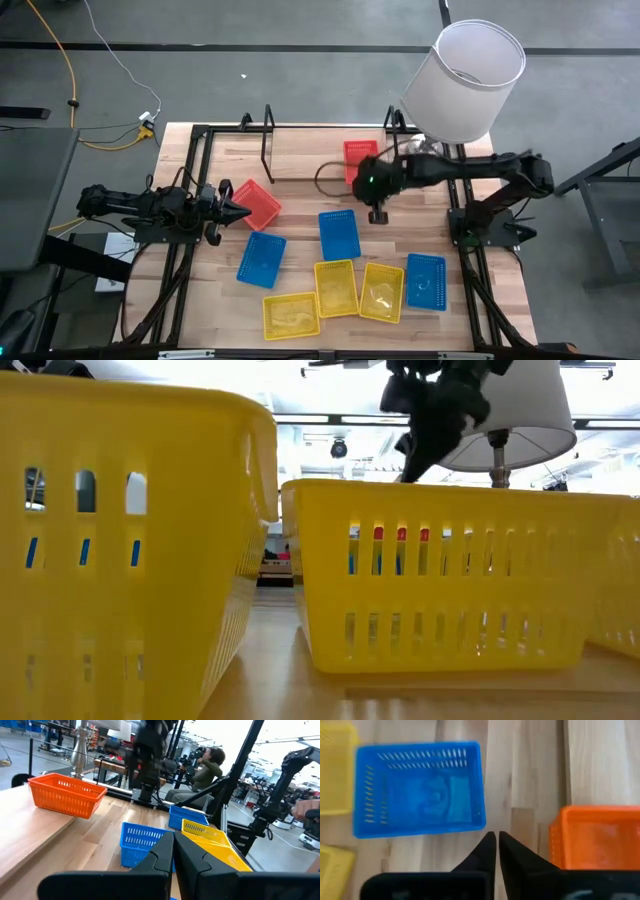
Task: Stack baskets on shelf by color
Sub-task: Stack the right orange bin on top of the other orange bin on the shelf
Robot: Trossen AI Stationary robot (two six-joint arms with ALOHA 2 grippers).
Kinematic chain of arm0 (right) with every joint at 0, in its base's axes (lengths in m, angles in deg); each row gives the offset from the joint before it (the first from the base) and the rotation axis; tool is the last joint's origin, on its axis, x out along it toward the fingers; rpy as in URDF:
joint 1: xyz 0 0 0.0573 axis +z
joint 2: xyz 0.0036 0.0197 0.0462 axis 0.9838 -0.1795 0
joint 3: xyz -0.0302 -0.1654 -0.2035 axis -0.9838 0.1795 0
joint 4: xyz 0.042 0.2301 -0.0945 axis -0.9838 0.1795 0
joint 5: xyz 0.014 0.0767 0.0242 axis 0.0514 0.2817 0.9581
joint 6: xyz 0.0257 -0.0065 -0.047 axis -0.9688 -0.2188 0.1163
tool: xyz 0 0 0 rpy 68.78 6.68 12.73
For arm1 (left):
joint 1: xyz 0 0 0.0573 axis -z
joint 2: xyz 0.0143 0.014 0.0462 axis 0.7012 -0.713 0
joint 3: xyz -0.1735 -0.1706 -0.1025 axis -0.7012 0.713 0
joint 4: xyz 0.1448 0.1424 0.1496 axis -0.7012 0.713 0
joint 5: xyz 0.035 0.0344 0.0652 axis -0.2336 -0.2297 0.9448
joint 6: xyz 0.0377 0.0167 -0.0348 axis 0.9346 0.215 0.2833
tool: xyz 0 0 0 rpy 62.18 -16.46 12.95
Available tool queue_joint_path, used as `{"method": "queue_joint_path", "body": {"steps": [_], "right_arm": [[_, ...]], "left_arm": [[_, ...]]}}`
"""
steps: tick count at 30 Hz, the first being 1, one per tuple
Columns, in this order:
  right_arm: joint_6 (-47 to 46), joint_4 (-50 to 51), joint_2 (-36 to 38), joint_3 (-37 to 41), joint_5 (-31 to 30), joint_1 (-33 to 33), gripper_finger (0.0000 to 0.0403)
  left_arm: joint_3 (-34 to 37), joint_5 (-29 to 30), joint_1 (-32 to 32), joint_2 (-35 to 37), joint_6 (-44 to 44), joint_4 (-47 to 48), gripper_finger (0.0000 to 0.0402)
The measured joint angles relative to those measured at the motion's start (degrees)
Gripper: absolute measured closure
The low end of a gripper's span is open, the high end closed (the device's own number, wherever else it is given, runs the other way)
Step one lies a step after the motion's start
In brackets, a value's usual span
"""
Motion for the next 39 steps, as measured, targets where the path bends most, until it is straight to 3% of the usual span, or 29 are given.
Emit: {"method": "queue_joint_path", "body": {"steps": [4, 7, 19, 25, 39], "right_arm": [[-2.32, -1.33, -1.91, 2.6, -9.5, 1.82, 0.0395], [-2.74, -2.56, -3.23, 3.96, -12.85, 1.58, 0.0399], [-2.6, -11.77, -7.39, 5.15, -15.01, -1.28, 0.0402], [-3.88, -12.16, -7.46, 5.15, -20.11, -1.41, 0.0403], [-3.95, -13.28, -7.46, 5.15, -23.63, -3.08, 0.0403]], "left_arm": [[-0.02, 0.13, 0.0, 0.0, 0.02, -0.05, 0.0398], [0.0, 0.13, 0.0, 0.0, 0.02, -0.06, 0.0398], [-0.01, 0.13, 0.0, 0.02, 0.02, -0.06, 0.0398], [-0.01, 0.12, 0.0, 0.02, 0.02, -0.07, 0.0398], [0.0, 0.11, 0.0, 0.02, 0.02, -0.07, 0.0398]]}}
